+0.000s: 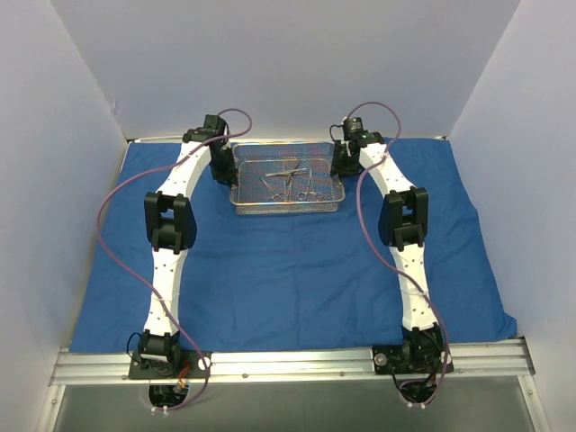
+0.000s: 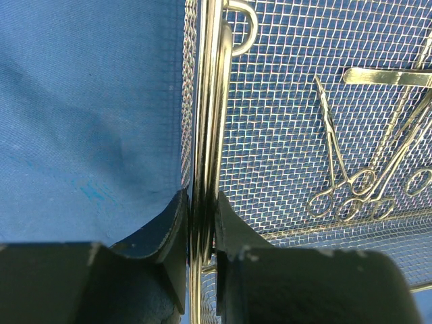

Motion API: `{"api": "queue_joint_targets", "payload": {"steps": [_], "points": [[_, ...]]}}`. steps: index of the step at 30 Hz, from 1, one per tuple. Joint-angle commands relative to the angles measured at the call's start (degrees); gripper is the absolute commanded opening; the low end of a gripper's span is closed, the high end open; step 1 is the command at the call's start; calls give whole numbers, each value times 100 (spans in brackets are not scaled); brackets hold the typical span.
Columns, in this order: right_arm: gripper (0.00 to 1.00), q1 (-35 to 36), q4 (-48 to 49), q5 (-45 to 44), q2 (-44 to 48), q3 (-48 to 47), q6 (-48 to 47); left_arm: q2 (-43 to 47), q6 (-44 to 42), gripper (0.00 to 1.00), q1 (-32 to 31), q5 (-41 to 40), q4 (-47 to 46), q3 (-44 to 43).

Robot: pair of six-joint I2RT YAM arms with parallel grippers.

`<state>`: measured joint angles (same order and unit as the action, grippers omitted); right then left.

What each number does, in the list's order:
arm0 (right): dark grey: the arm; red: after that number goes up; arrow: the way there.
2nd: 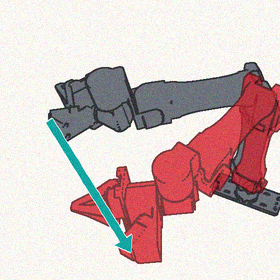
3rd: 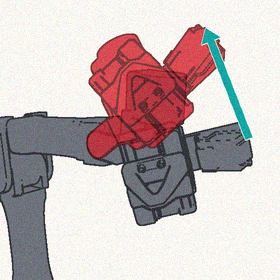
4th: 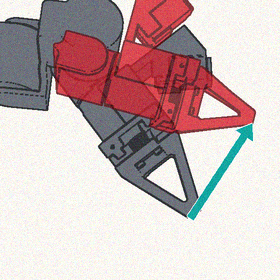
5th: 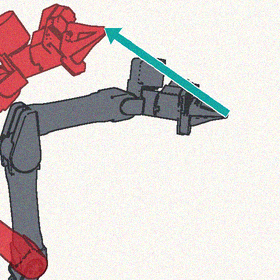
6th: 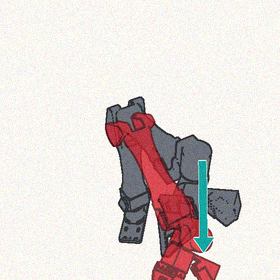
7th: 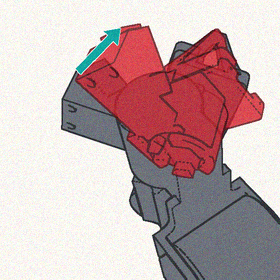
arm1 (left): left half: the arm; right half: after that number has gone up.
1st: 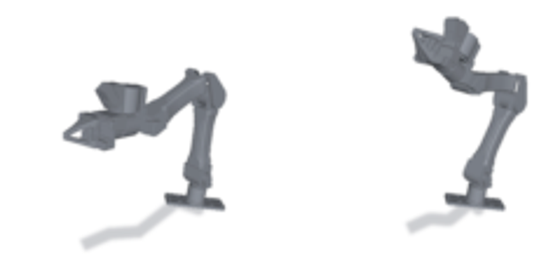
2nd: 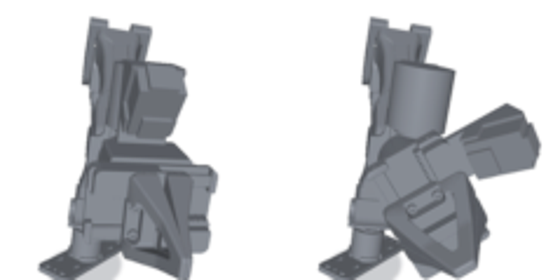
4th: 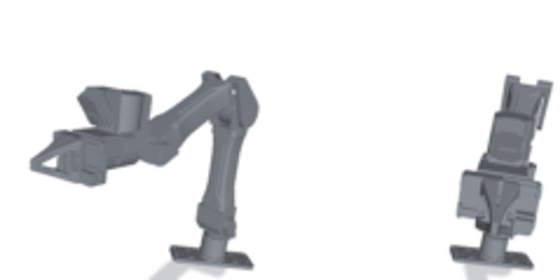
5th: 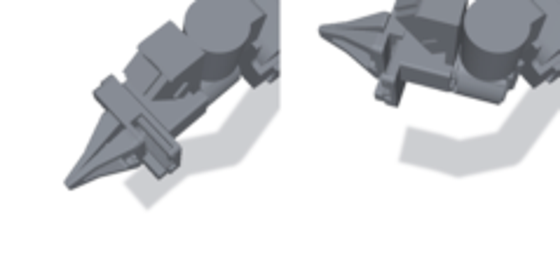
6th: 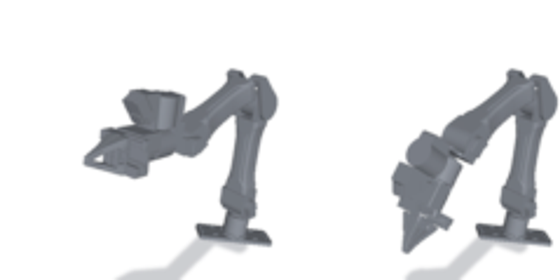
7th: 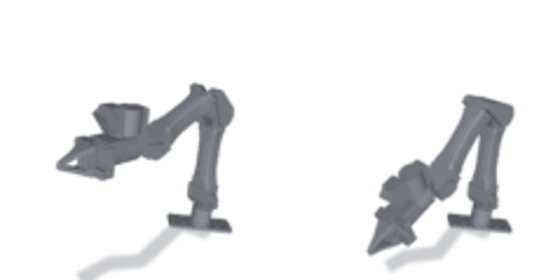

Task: Open and lay out the surgical kit
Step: Pick up the container from the surgical kit.

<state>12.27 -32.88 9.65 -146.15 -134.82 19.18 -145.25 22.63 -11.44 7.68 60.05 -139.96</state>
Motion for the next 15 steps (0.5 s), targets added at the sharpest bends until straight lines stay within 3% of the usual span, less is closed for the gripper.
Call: {"api": "queue_joint_targets", "payload": {"steps": [1,8,15], "points": [[0,56,36,-24,322,-325,367,497,400,2,151,479,-327,-242],[0,196,-69,89,859,-352,464,1173,383,2,283,630,-398,-190],[0,916,-447,143,1483,95,429,1824,225,2,766,524,-336,187]]}}
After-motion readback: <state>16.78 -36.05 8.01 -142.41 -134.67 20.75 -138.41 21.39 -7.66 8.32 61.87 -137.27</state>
